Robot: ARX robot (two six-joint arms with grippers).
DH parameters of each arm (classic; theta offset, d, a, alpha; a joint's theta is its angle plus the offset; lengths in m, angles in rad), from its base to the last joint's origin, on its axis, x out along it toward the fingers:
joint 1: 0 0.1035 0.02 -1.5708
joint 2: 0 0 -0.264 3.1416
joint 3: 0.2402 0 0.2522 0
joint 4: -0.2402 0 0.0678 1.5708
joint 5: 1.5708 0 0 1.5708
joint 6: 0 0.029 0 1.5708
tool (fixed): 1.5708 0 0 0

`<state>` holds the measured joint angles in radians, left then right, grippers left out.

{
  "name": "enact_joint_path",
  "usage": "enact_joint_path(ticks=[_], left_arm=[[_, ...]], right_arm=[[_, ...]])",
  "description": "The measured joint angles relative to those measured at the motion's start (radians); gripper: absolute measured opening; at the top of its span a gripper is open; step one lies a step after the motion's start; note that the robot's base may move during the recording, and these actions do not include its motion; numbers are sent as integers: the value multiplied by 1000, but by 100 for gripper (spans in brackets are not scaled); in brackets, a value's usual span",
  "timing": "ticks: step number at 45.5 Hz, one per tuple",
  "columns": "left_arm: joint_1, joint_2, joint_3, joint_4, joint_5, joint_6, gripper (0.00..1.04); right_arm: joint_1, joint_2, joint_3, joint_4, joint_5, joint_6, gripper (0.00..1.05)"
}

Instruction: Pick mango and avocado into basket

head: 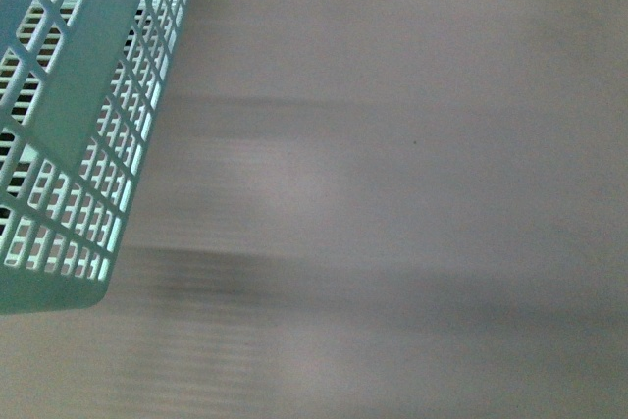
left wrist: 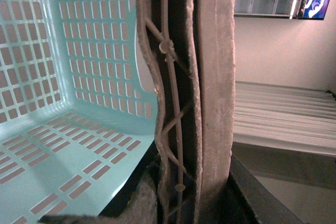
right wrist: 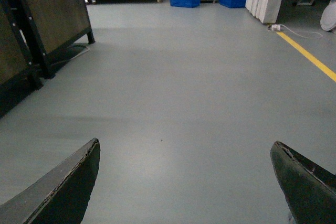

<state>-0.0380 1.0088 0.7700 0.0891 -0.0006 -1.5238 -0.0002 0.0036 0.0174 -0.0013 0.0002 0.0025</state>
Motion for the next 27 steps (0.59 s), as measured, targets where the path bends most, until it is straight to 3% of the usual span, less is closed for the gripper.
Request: enact_joint_path(ticks=[27], left_arm=[[0,3,-1,-1,1,0,21]], right_arm=[[0,0,0,0,0,0,96]])
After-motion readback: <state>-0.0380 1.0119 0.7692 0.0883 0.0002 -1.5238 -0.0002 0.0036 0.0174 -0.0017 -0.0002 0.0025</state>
